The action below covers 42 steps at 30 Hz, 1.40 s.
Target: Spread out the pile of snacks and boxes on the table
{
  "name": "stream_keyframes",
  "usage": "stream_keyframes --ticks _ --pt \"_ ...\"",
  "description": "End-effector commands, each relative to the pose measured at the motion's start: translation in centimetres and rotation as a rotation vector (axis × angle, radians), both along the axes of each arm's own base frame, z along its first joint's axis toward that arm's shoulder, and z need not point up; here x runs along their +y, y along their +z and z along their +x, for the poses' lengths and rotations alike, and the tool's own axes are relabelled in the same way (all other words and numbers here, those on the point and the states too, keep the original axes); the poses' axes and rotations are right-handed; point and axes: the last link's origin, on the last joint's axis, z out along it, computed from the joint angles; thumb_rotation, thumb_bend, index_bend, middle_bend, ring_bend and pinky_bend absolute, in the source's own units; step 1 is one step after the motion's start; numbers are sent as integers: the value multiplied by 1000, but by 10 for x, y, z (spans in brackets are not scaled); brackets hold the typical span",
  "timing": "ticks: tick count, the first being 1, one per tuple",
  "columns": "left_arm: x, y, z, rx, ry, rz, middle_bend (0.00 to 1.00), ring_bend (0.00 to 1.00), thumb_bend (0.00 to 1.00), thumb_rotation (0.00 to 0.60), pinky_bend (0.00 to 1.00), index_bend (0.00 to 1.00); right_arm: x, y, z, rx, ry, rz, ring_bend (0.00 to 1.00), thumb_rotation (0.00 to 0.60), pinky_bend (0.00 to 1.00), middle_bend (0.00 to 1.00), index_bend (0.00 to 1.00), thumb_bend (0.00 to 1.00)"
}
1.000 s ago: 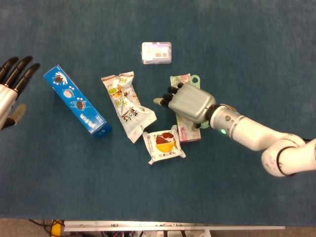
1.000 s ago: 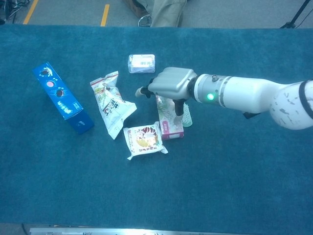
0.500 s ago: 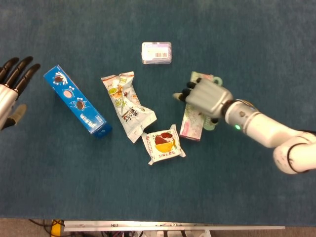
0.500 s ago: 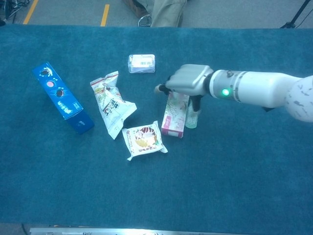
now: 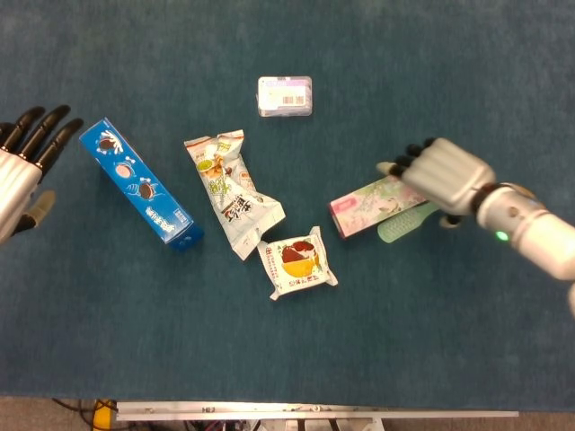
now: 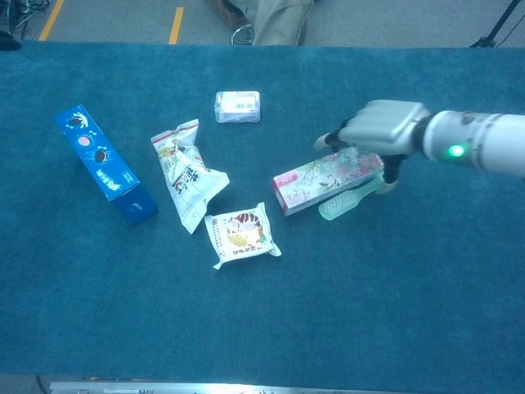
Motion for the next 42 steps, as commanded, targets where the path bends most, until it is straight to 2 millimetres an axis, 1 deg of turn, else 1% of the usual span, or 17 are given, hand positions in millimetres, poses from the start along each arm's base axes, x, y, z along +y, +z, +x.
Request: stream_keyframes --ticks 1,4,7,8,9,11,12,14,15,17,20,25,31,42 --pt "0 -1 1 1 -3 -3 64 94 358 600 278 1 9 21 -12 -17 -20 -26 193 600 280 248 118 0" --pt "1 -3 2 1 -5 -6 64 94 358 600 278 1 12 30 -4 -83 -8 -42 193 600 280 248 118 0" --pt "1 -4 4 2 -7 -9 64 94 358 600 278 1 15 30 7 -141 19 -33 191 600 275 248 118 0" --pt "0 -5 4 3 -8 -10 64 94 358 600 278 1 16 28 12 -156 29 -20 177 600 255 248 118 0" --pt "0 -5 4 4 -8 -9 64 94 358 600 278 1 16 25 16 -163 37 -8 164 600 236 248 118 0" --pt "-2 -3 4 8 -4 -6 64 94 358 600 278 1 16 16 24 -172 58 22 109 600 150 248 118 0" --pt "-2 -2 3 9 -2 -4 64 94 358 600 278 1 17 12 28 -177 66 37 97 598 125 248 118 0" --pt "-4 0 2 12 6 1 64 94 358 600 277 1 17 2 37 -180 81 71 81 561 81 248 118 0" --pt "-4 1 2 13 9 3 64 94 358 600 278 1 17 -2 40 -181 89 82 81 531 76 247 122 0" --pt "-6 2 0 15 16 6 64 94 358 600 278 1 16 -11 48 -183 109 101 81 490 75 247 139 0" --pt "-8 4 -1 16 23 9 64 94 358 600 277 1 13 -22 58 -191 137 109 81 459 75 255 167 0" --pt "-9 5 -3 15 28 10 64 94 358 600 277 1 12 -38 69 -204 151 126 82 449 75 263 183 0" --pt "-9 5 -4 13 31 9 64 94 358 600 277 1 11 -53 72 -184 154 141 84 448 77 263 182 0" --pt "-10 5 -6 11 36 10 63 94 358 600 277 1 11 -66 64 -145 129 161 84 449 77 263 183 0"
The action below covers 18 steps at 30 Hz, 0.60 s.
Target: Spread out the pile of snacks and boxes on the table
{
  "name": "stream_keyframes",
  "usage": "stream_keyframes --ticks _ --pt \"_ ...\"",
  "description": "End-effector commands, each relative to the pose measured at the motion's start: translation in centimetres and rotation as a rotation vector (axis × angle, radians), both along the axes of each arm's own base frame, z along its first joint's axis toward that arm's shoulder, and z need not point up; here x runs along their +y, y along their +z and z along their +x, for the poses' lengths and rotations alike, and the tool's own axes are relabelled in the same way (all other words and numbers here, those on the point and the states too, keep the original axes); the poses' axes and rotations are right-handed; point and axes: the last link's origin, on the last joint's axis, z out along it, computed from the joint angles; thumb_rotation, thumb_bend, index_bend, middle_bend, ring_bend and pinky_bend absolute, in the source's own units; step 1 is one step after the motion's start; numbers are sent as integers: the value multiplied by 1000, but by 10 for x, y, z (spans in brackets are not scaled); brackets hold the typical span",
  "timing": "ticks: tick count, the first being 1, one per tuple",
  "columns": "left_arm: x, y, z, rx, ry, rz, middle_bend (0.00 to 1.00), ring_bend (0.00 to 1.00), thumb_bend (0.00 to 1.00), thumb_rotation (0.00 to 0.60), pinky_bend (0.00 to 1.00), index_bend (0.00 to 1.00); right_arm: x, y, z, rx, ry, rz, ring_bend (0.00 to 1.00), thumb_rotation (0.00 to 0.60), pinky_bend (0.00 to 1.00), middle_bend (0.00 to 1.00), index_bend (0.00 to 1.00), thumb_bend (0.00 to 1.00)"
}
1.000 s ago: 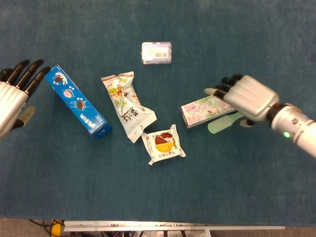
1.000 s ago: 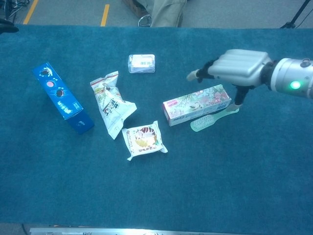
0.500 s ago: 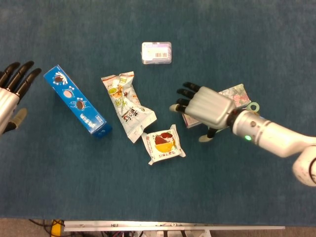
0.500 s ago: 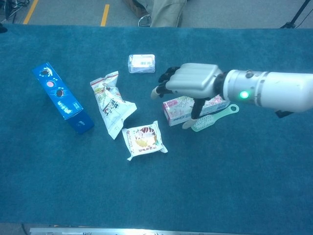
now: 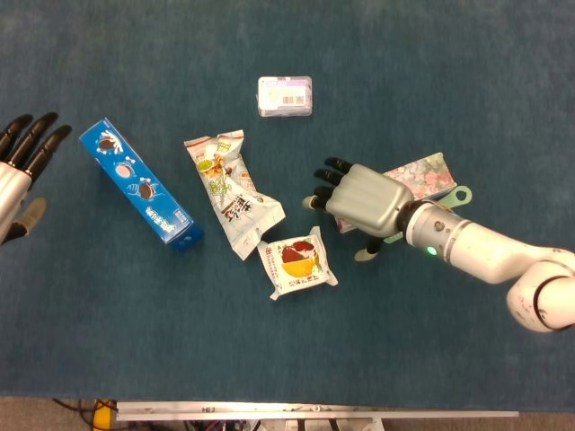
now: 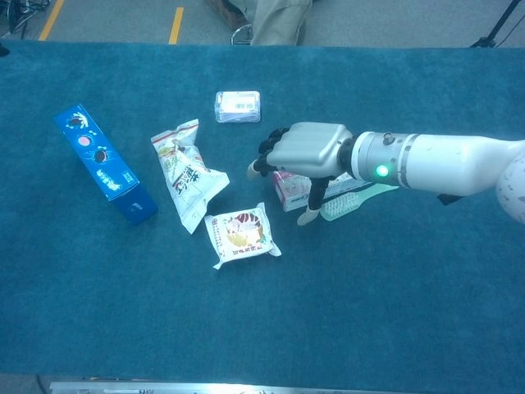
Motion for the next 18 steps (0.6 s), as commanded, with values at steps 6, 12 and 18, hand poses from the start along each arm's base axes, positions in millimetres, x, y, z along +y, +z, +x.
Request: stream_keyframes --ticks 6,12,18 --pt "0 1 -1 0 3 2 63 94 358 600 277 1 3 0 -5 18 2 10 93 449 77 263 183 0" --pt "0 0 -1 -2 2 0 63 94 358 600 277 1 7 15 -22 48 -14 1 123 449 77 283 191 0" --pt "1 -3 0 -6 -2 -7 63 94 358 600 276 1 16 35 -47 74 -55 -7 129 447 77 293 192 0"
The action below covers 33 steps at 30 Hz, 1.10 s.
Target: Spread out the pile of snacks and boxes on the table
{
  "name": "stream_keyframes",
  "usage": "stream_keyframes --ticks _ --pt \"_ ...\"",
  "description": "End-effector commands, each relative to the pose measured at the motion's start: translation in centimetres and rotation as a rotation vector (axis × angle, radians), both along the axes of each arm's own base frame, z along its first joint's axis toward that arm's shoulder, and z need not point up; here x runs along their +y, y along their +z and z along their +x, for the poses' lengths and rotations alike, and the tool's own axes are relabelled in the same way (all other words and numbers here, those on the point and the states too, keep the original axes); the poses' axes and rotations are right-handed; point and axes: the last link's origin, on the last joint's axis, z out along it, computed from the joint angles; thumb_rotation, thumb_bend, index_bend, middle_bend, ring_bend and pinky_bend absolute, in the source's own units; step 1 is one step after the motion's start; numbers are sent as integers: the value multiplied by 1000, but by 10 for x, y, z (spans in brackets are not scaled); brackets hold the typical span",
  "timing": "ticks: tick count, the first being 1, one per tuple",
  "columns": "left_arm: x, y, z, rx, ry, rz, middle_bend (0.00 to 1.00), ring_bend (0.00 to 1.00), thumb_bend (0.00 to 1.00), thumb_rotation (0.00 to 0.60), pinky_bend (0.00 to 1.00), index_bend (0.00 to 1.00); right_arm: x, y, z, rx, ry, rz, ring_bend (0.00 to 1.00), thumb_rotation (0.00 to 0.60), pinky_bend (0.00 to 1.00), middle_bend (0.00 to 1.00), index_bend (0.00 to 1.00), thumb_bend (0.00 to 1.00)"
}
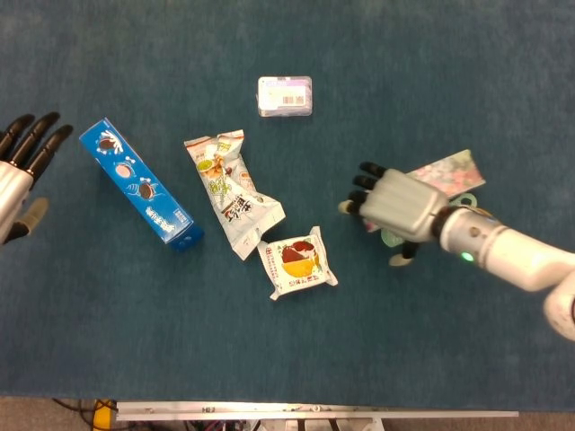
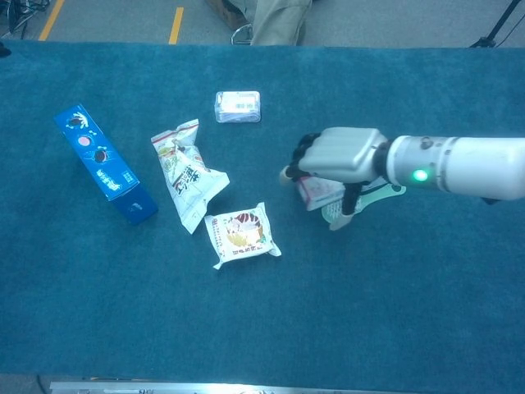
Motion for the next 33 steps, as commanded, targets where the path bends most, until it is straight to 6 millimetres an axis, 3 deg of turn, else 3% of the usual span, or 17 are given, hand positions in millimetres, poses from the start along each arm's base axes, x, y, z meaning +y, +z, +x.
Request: stream_keyframes --ticks 1,7,13,33 --pt "1 -1 0 0 -2 -3 63 94 358 600 276 1 7 10 -14 7 -29 -2 130 447 77 293 192 0" --pt "3 -5 4 -2 -14 -12 63 94 358 600 275 1 5 25 -20 -50 -63 -53 131 447 78 293 192 0" --pt "0 -3 4 0 -16 -7 63 94 358 600 274 1 -21 28 -3 -161 -116 -136 131 448 103 293 192 0" --pt "-21 18 -12 2 45 47 63 94 358 600 270 1 -92 -15 80 -171 -156 -262 131 450 114 233 173 0"
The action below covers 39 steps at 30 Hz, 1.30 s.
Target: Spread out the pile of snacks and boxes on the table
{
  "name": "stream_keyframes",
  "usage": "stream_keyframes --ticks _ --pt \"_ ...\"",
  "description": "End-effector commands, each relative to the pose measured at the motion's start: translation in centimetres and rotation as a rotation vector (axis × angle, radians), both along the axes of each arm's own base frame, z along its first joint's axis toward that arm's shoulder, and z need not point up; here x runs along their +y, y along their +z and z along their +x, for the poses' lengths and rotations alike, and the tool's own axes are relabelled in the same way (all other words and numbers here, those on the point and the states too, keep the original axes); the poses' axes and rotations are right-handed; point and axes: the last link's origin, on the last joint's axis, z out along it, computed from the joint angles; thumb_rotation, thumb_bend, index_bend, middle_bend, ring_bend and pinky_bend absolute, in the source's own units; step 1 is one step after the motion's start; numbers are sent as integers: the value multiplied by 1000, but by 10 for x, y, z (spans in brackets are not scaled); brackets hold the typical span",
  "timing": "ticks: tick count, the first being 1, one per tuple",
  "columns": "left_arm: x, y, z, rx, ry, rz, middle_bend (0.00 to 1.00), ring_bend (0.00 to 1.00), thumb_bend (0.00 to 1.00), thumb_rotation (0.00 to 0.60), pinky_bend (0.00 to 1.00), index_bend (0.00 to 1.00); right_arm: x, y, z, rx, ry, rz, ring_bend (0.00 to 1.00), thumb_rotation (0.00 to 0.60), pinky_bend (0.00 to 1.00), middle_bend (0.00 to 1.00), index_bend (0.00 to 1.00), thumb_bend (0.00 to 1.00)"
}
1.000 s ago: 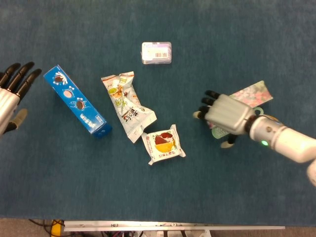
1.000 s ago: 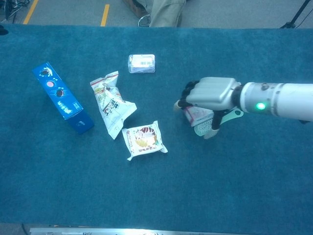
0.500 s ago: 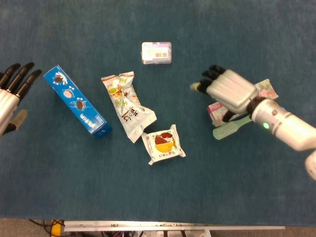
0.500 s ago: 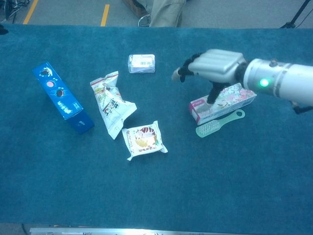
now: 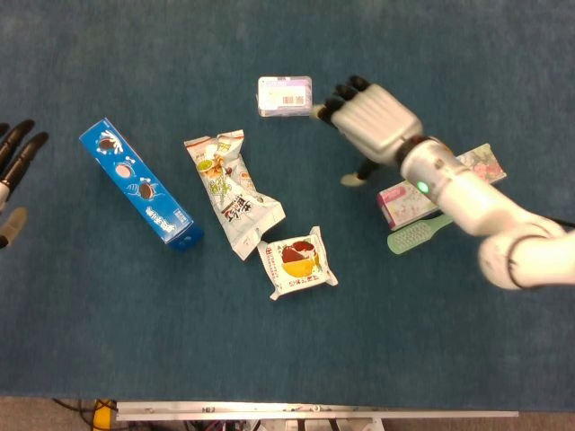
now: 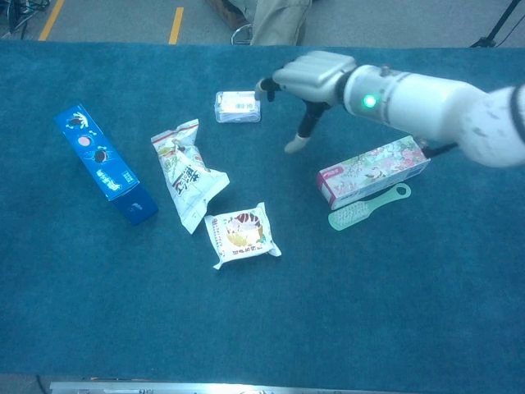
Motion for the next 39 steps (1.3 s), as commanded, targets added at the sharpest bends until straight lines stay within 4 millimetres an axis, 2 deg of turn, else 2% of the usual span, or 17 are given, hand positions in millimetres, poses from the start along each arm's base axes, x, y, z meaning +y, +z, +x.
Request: stream_keyframes --ticks 1,5,13,28,39 --pt "-3 3 -3 0 12 7 63 94 358 600 269 1 -14 -12 22 1 5 -27 130 450 114 231 171 0" --pt "-8 6 -7 -4 29 20 63 94 358 600 265 1 -25 -23 32 2 -13 -39 123 448 113 225 167 0" --pt "-15 13 -9 0 36 37 63 94 358 600 257 1 -42 -46 38 22 -39 -51 118 450 113 223 167 0" --pt "-20 11 -2 5 14 30 63 94 358 600 256 1 -76 -71 25 60 -134 -65 114 449 114 223 167 0" --pt "-22 11 -2 12 27 34 63 94 358 600 256 1 -86 -81 24 54 -185 -29 114 474 114 223 167 0"
